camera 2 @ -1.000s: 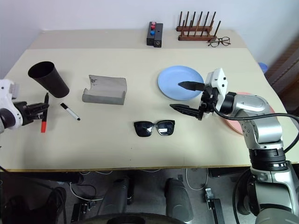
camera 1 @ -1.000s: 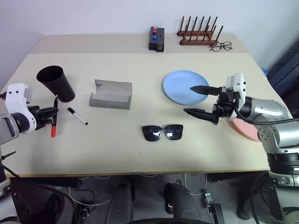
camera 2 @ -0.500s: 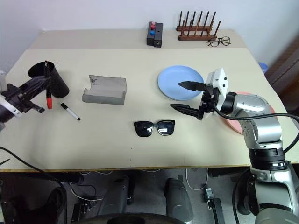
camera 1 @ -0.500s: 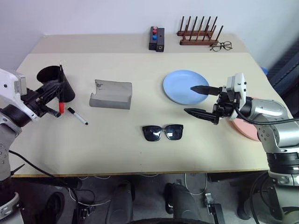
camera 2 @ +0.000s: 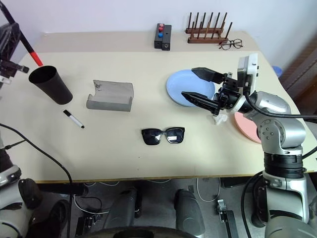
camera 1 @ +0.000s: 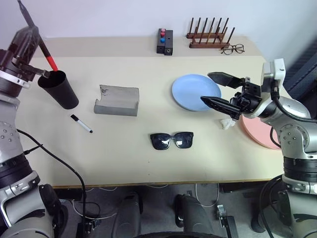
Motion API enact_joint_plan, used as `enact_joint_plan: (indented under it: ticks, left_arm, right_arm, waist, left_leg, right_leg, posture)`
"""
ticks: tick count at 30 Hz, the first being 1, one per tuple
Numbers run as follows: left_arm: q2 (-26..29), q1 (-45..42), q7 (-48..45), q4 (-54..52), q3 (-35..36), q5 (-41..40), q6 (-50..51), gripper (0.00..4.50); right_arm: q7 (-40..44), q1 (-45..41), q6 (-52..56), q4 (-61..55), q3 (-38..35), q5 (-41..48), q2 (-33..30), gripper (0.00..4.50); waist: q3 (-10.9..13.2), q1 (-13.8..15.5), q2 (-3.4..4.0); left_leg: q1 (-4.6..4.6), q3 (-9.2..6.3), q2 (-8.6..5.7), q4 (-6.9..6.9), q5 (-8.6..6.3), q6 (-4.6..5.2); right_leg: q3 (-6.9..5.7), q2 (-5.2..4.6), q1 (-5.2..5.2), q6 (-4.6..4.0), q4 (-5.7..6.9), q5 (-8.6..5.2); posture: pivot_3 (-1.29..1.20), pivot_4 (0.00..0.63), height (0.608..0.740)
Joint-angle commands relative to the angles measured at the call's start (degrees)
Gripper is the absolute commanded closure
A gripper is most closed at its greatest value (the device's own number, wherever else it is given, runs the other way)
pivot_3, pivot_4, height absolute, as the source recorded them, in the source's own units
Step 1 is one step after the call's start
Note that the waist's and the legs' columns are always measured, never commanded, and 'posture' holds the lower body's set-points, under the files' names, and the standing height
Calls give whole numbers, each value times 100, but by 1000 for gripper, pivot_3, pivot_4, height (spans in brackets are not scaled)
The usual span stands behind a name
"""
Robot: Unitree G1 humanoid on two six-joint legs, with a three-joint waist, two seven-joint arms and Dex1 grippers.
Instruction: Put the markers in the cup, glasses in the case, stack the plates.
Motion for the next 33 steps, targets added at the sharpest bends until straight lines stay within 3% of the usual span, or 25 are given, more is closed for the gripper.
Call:
enact_joint_plan:
  ticks: [1, 15, 33]
  left_arm:
    - [173, -299, -164, 427, -34, 159, -634, 4465]
    - [548, -1527, -1560, 4426, -399, 807, -3262, 4465]
    - [526, -1745, -1911, 6377, -310, 844, -4378, 4465]
  right_arm:
    - [-26, -36, -68, -190, -29, -23, 4, 145]
    - [-15, -72, -47, -154, 106, -160, -33, 145]
    - [-92, -39, -19, -179, 110, -181, -71, 145]
  waist:
    - [0, 1, 0]
    - [0, 2, 0]
    - [0, 3, 0]
  left_leg:
    - [0, 1, 0, 1, 0, 0]
    - [-1, 4, 0, -1, 0, 0]
    - [-1, 6, 3, 0, 0, 0]
  right_leg:
    - [0, 0, 0, 1, 0, 1]
    - [0, 0, -1, 19, -1, 12]
    - [0, 0, -2, 20, 1, 13]
  posture:
    - [0, 150, 740]
    - [0, 150, 740]
    - [0, 150, 740]
